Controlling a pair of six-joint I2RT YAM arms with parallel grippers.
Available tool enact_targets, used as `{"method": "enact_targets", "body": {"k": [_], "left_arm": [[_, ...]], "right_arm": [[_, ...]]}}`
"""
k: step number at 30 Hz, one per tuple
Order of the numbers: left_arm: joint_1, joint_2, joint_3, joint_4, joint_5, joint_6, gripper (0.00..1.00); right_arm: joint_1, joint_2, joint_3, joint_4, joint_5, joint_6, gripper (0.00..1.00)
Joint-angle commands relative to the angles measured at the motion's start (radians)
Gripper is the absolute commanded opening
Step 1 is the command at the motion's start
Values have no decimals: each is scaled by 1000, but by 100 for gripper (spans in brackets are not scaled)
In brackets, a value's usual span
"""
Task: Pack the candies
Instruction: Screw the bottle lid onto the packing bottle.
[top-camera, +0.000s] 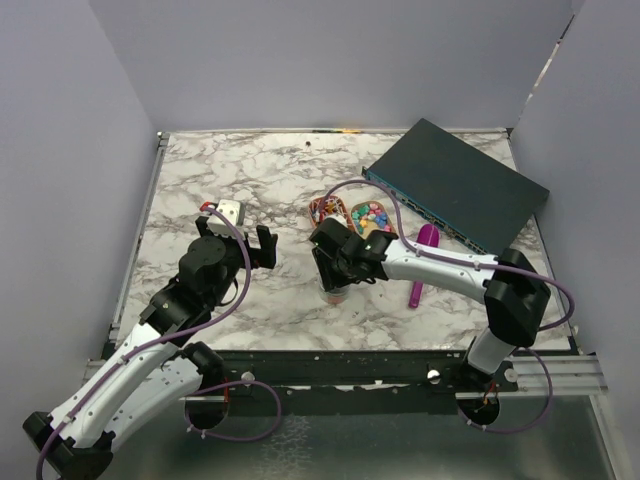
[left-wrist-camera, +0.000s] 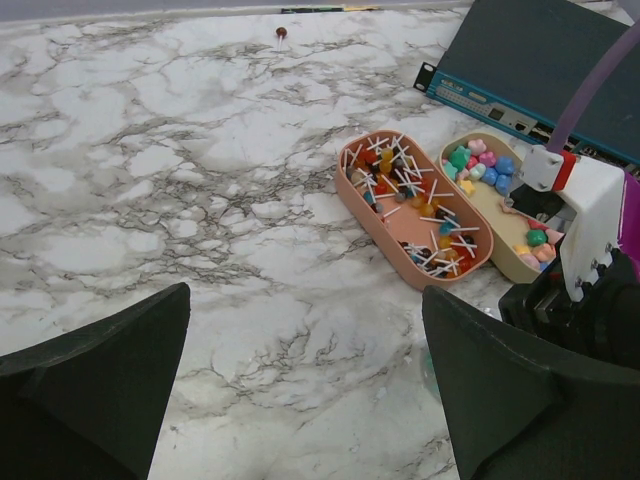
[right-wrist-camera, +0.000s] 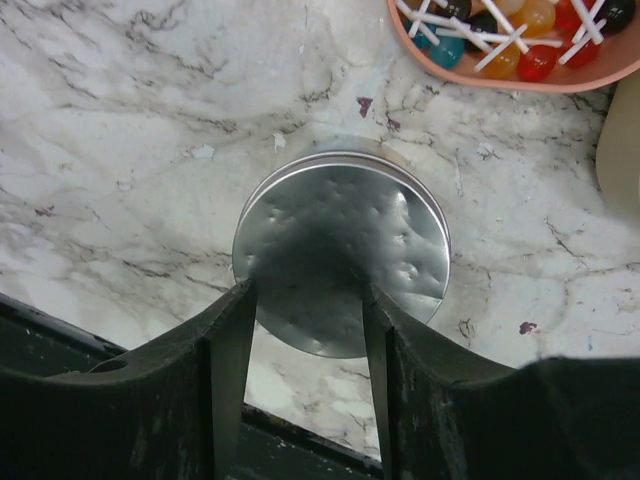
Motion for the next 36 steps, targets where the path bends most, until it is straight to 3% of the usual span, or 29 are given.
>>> {"method": "enact_targets", "body": {"k": [1,11,20,26,36], "left_arm": [[4,-8,-1,-6,-12,10,99],[4,0,-1,-5,2,6,99],[2,9,-10,0,126,-35,99],[3,-11,-17,-1,102,-41,99],[2,-2,-13,-2,89,-34,99]], "right_arm": [[9,34,-53,-21,-16,19,51],[9,-25,84,-86,52,-7,51],[9,-102,99,-81,98,-60,58],[10,-62,97,-61,62,-75,51],[10,2,136,-33,14,-86,25]]}}
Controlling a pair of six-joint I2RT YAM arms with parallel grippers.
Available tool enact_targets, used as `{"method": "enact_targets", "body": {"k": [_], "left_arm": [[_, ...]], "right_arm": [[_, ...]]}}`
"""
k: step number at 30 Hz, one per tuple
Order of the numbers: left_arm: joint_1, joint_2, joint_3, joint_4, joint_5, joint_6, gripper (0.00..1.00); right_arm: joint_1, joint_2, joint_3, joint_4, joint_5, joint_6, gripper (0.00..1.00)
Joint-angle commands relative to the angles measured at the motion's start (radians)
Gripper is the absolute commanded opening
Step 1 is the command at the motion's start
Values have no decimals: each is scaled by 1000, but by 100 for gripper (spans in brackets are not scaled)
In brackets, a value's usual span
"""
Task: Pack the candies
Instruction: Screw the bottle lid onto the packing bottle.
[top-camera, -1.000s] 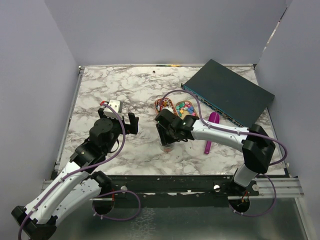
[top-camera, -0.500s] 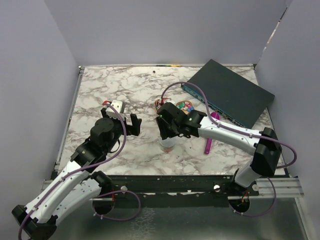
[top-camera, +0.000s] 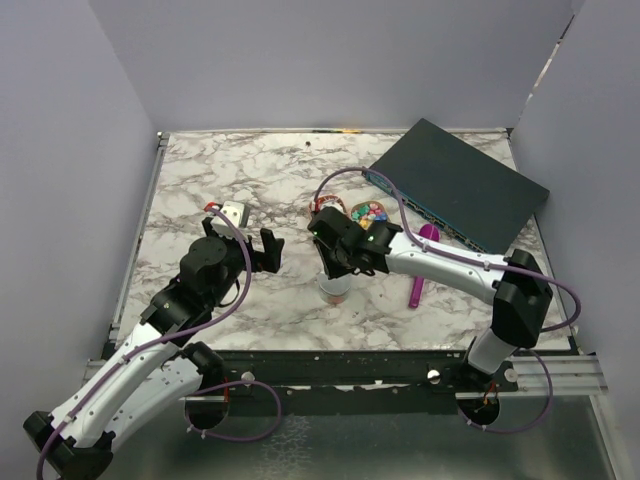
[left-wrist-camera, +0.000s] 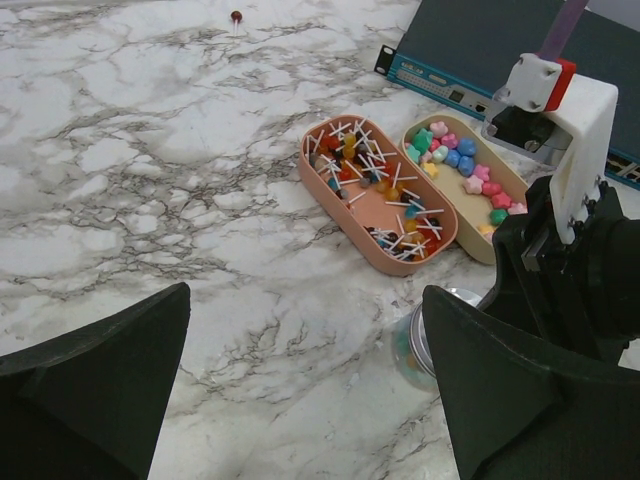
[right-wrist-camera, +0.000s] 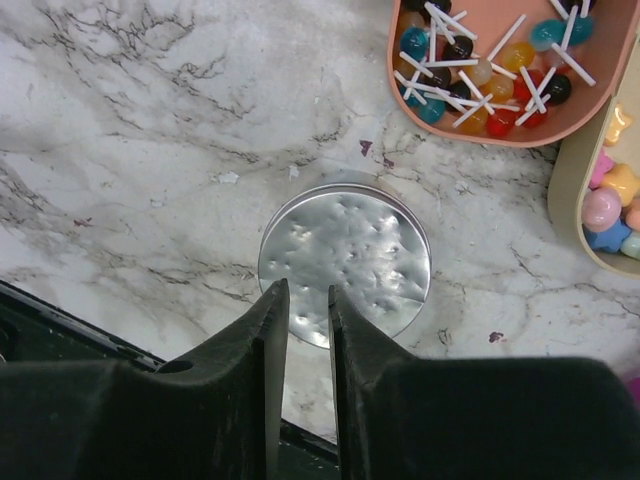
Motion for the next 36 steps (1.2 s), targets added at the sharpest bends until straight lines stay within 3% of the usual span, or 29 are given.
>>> {"method": "enact_targets", "body": {"k": [1,7,11,26,36], "left_arm": [[2,-1,-7,-2,-1,2,99],[2,0,-6,-2,-11,5,99],[2,2,-6,-2,-12,5,99],[2,12,-5,-2,16,-1,99],[2,15,-5,-2,13,-1,99]], "right_arm": [[6,32,29,28,-41,-10,23],[9,70,-124,115,-124,49,12],[17,56,-185,129,-126,79,9],[17,-54,-16,-4,45,25,9],[-1,-32,-186,67,83,51,4]]}}
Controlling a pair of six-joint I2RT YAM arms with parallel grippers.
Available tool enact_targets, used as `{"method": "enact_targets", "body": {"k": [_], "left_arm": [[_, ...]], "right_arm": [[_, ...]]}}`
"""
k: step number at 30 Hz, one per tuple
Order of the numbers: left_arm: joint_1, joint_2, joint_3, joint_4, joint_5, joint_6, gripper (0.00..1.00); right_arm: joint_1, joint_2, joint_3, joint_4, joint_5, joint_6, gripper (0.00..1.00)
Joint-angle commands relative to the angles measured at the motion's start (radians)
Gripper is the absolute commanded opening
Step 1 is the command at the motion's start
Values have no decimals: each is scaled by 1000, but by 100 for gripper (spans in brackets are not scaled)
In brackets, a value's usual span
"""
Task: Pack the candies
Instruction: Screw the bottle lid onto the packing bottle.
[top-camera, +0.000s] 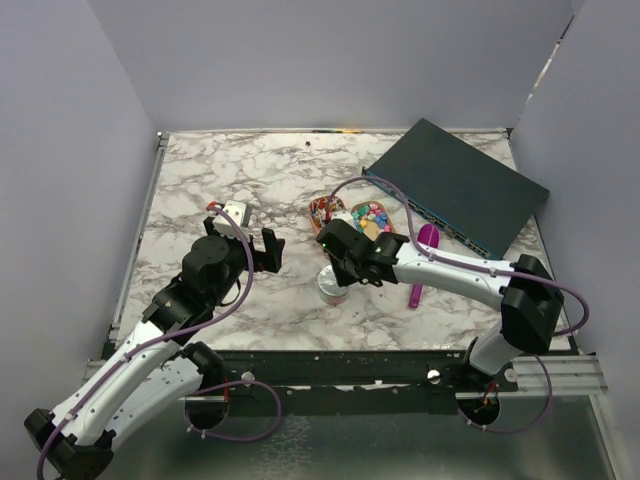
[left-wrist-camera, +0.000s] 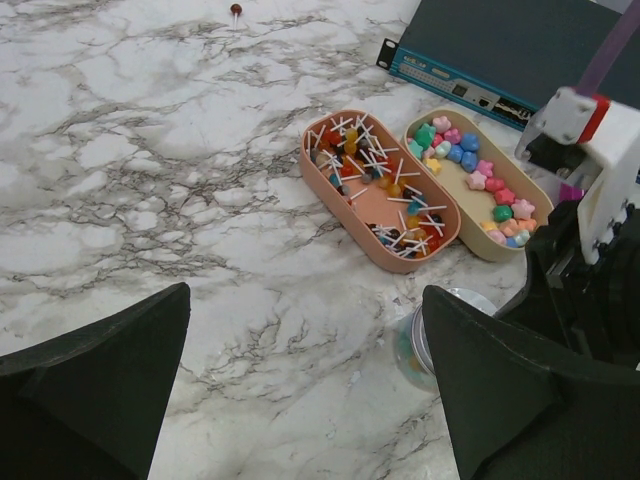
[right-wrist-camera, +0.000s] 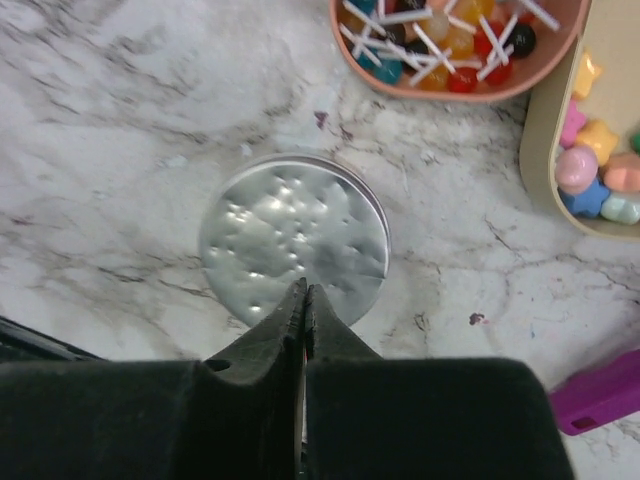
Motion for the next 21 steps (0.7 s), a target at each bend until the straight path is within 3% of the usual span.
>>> {"method": "enact_targets", "body": {"k": [1,8,21], "left_arm": [[2,2,-5,-3,13,-1,99],[2,10,-4,-1,16,-2,99],[2,15,-5,-1,19,-2,99]], "right_arm": [[-13,34,-109,30,10,20,3],[-14,37,-155,60,-33,40,1],[-36,14,22,8,62,-36,0]]}}
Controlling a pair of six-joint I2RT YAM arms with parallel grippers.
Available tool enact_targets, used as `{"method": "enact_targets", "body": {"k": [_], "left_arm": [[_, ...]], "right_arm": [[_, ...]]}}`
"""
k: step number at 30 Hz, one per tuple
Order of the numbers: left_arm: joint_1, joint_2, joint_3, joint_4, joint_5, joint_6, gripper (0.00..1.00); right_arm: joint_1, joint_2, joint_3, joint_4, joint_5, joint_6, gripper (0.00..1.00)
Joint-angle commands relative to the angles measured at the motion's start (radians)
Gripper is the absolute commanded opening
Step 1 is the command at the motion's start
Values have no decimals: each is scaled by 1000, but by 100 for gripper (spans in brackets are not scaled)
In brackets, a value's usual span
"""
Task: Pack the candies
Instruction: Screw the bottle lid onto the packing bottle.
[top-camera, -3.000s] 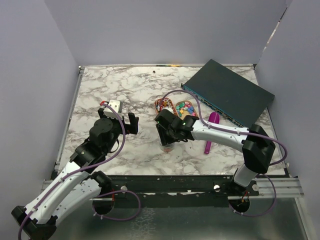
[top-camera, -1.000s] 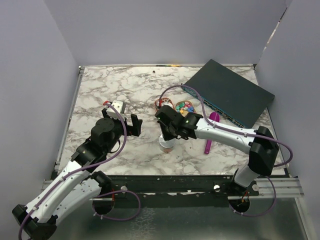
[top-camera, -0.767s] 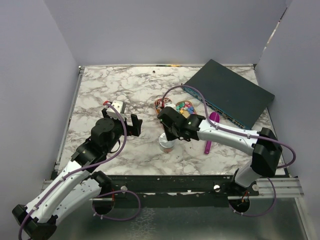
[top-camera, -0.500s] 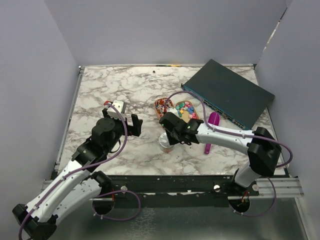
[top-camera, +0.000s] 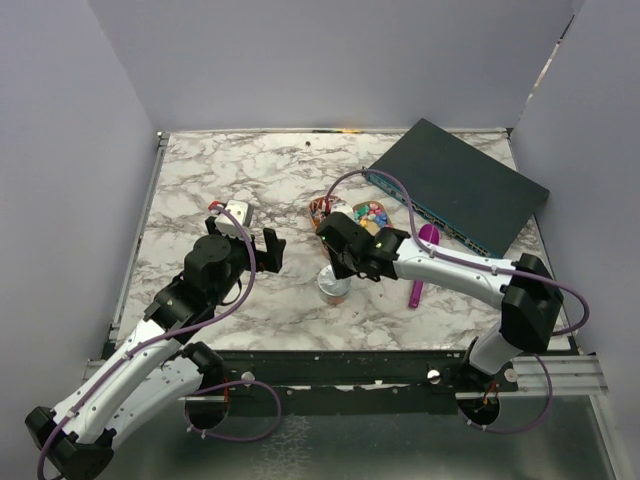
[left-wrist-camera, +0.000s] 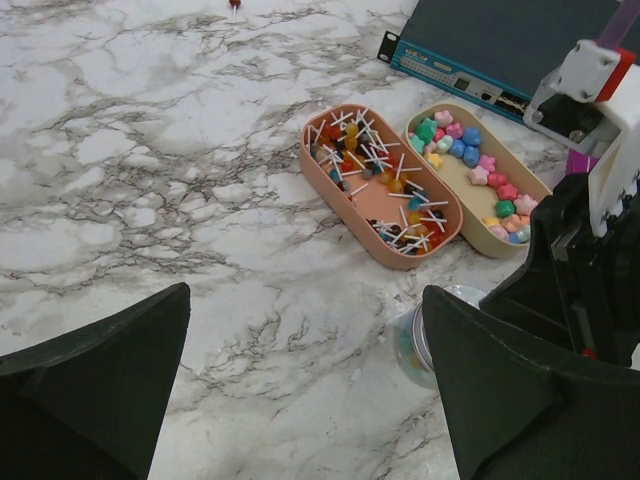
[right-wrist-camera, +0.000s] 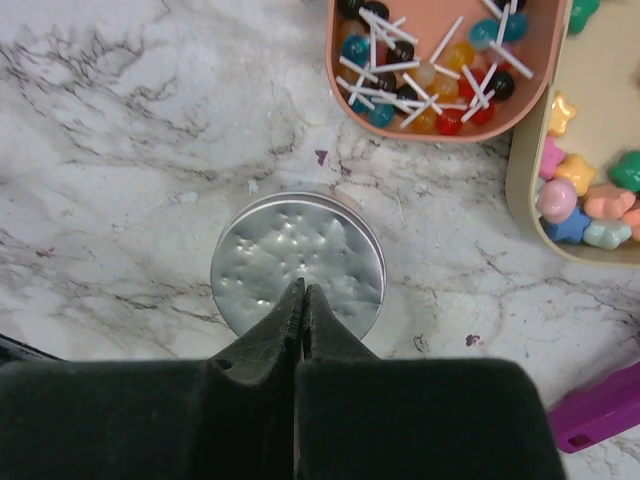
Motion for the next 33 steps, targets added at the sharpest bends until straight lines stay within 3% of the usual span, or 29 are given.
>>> {"method": "enact_targets", "body": {"k": [1,11,20,28,33], "left_arm": [[2,1,-5,-1,16,-2,99],[2,-7,-6,-3,13,-3,99],[2,11,-6,2,52,0,99],[-70,63,-5,11,94,-28,99],[-202,88,-18,18,27,-105,99]], "right_arm": [[-19,12,39,-9,40,-34,0],[-50,71,-140,101,-61,12,1],[-49,-42,-60,25,-21,1,1],[-49,-155,6,-29,33,-40,21],[-49,-241,-23,-43,77,-48,49]]}}
